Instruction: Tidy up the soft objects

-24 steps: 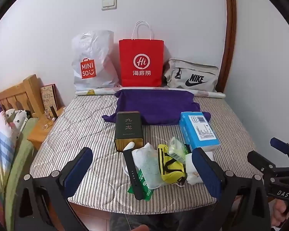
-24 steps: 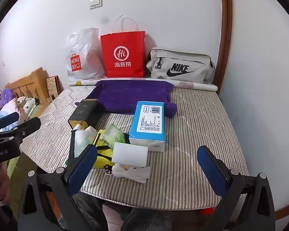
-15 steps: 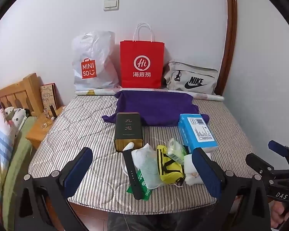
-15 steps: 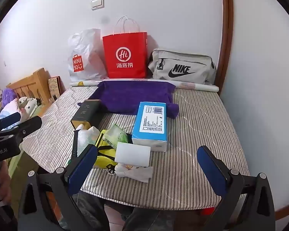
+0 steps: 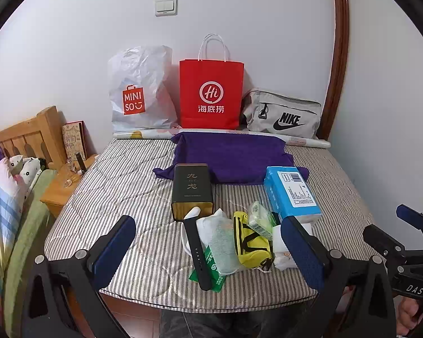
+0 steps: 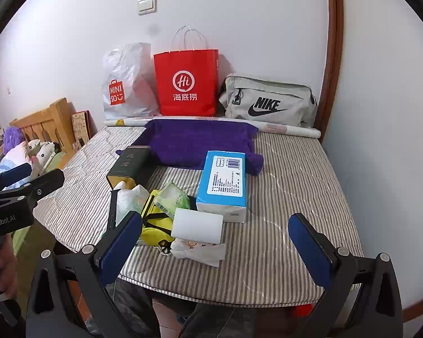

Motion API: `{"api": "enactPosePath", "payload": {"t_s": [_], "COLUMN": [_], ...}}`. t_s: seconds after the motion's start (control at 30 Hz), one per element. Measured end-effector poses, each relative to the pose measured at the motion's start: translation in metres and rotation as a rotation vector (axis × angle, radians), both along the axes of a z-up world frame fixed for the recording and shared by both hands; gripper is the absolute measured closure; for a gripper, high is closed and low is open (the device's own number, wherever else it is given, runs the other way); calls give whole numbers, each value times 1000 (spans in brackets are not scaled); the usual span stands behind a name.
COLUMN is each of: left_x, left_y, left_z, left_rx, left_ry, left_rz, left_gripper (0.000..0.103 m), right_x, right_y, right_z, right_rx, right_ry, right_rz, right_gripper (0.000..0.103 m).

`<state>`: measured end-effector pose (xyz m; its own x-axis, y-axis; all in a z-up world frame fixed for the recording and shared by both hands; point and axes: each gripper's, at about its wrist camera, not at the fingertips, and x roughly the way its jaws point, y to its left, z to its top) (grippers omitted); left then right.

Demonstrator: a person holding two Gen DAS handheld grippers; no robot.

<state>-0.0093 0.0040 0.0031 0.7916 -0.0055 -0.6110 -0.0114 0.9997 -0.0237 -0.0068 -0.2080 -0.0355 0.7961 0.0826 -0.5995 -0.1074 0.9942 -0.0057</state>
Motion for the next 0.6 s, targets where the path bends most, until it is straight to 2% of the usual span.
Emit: {"api": "enactPosePath", "payload": {"t_s": [0.6], "left_x": [-2], "left_y": [4], "left_z": [0], "left_rx": [-8], "left_ry": [2], "left_rz": [-2], "left_gripper": [0], "right_x": [-3], "right_y": [3], "right_z": [2], "right_rx": [0], "right_ry": [-6], "right_rz": [0], "right_gripper": [0]}}
